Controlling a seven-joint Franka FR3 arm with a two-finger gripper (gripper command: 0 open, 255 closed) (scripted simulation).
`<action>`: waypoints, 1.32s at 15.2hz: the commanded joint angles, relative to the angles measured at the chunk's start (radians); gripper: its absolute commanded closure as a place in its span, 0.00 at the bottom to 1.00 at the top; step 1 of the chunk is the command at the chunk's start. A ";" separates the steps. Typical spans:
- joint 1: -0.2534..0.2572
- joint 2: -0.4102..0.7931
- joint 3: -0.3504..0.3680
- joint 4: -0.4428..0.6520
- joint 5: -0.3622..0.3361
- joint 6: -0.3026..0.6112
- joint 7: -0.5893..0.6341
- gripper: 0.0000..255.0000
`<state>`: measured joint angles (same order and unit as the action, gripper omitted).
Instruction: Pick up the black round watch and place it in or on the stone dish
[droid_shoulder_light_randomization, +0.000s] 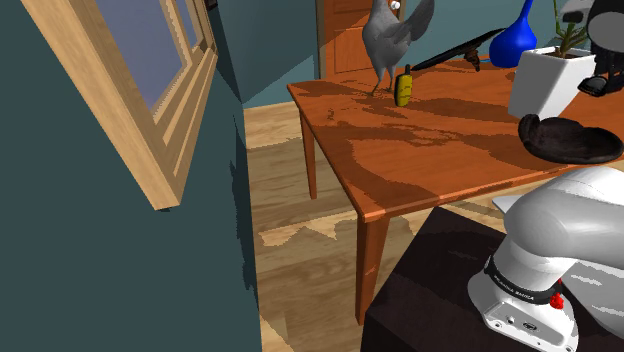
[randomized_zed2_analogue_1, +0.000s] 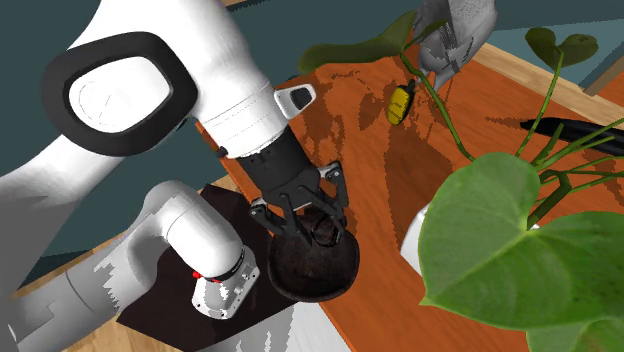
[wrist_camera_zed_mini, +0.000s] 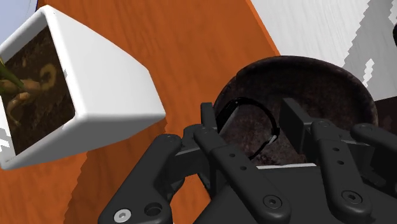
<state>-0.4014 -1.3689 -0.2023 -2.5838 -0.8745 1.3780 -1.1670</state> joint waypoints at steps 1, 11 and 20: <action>0.001 0.009 0.032 0.028 0.027 -0.024 -0.003 1.00; -0.002 -0.077 0.042 -0.095 0.037 -0.010 0.035 1.00; -0.105 0.200 -0.073 0.027 0.301 0.004 0.408 0.00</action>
<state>-0.4746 -1.2532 -0.2454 -2.6052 -0.6715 1.3871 -0.8804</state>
